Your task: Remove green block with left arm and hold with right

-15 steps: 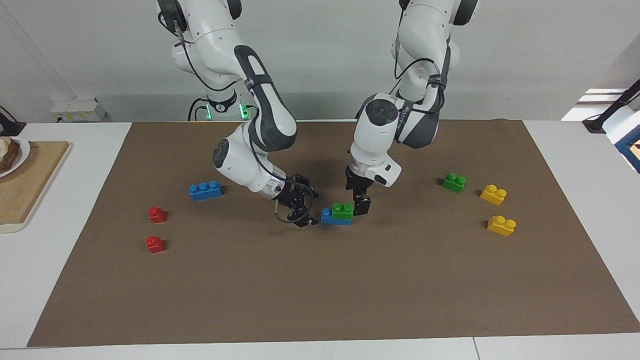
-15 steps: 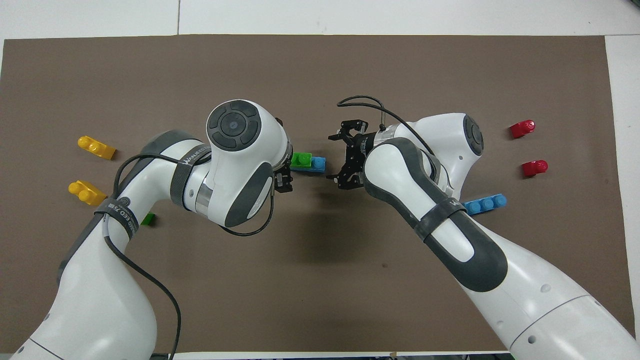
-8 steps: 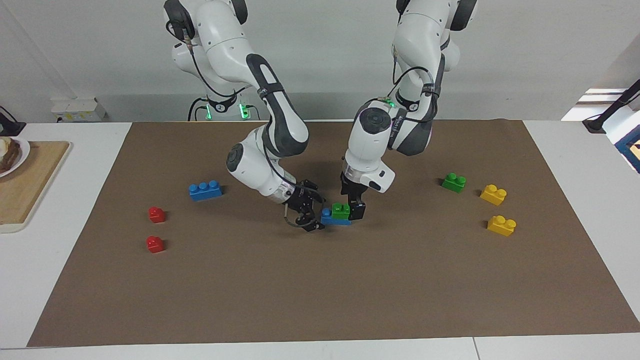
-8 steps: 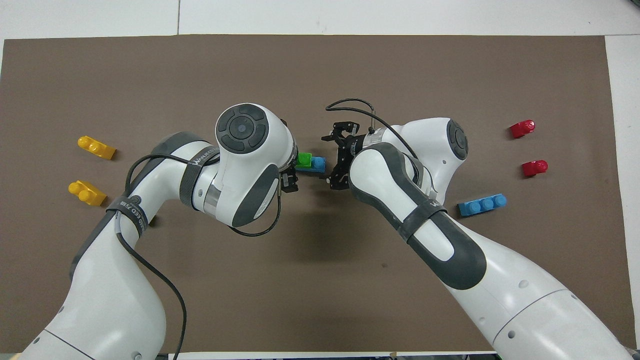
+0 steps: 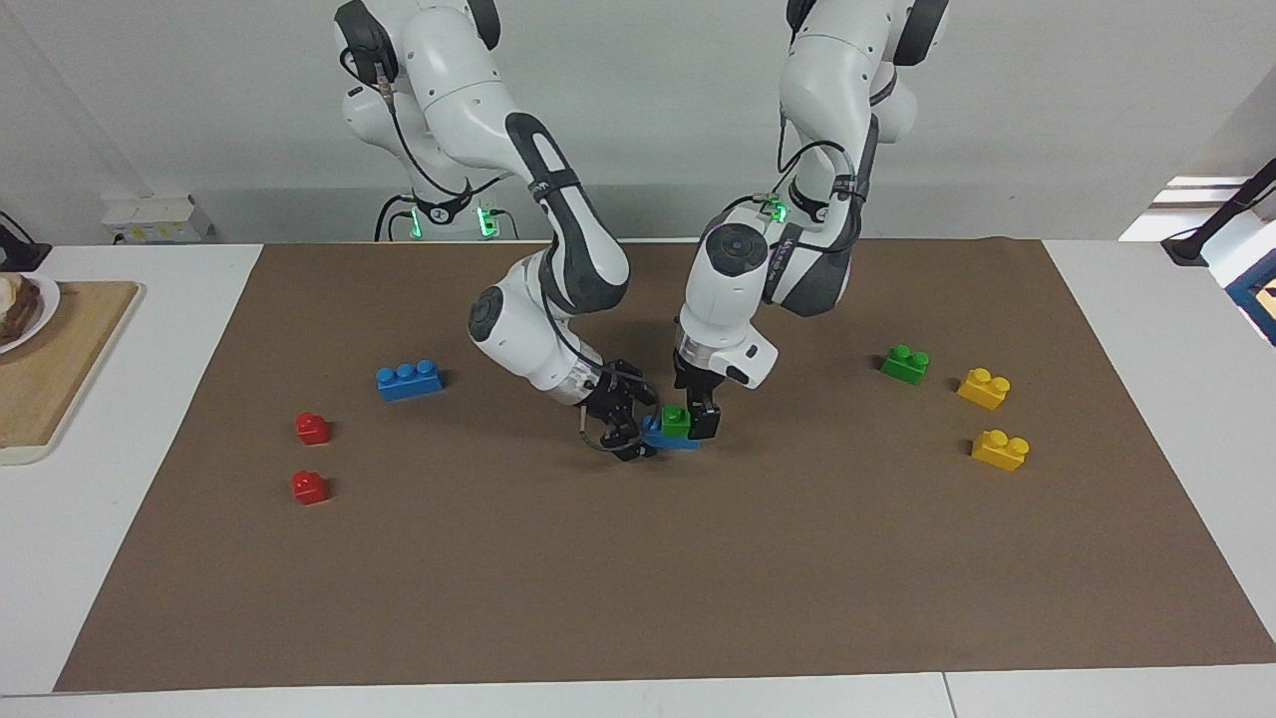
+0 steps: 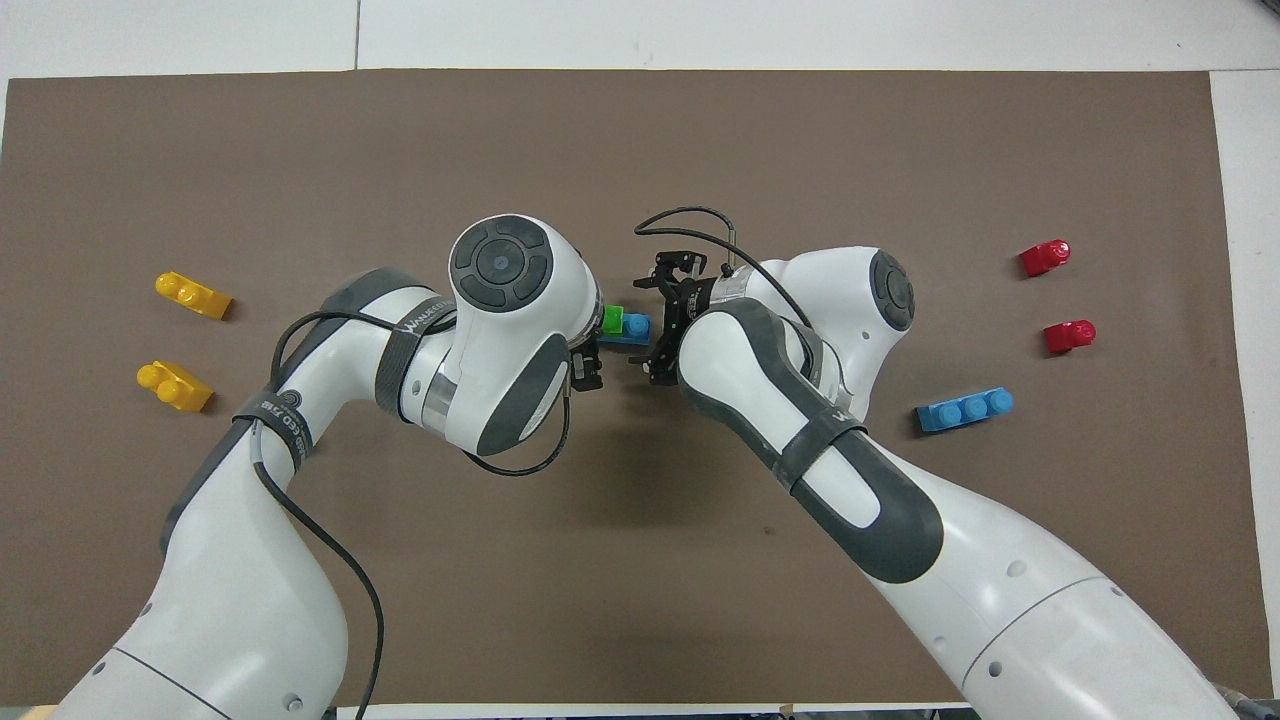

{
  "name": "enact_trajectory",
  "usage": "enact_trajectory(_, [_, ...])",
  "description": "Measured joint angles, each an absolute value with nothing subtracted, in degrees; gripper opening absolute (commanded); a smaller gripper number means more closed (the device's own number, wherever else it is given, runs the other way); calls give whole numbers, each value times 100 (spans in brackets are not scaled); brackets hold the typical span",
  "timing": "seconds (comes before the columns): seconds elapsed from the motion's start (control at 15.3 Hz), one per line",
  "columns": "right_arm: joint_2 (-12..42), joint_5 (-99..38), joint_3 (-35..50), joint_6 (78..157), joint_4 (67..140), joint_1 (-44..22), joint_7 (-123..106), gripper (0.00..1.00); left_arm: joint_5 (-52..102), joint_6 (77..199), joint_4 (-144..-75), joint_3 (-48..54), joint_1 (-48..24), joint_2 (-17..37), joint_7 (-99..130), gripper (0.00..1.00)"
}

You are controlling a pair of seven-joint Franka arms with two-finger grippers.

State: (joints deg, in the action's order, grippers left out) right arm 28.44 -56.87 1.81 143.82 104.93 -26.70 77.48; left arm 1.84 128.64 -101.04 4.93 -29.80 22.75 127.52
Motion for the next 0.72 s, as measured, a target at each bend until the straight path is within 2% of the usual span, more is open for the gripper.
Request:
enact_trajectory(0.33, [2934,-5688,176,14523,10512,-2682,7748,92,183,12867,-10152,493,-2982,2277,12789,100])
enact_trajectory(0.46, [2957,-5688,175,14528,10518,-2682,7748,86,183,12880,-10164,493,-2982,2276,12794,100])
enact_trajectory(0.59, [2960,-5688,175,14545,10518,-2682,7748,68,183,12886,-10170,493,-2983,2277,12801,100])
enact_trajectory(0.72, [2962,-5693,181,14681,10519,-2686,7748,37,183,12890,-10171,493,-2983,2277,12805,100])
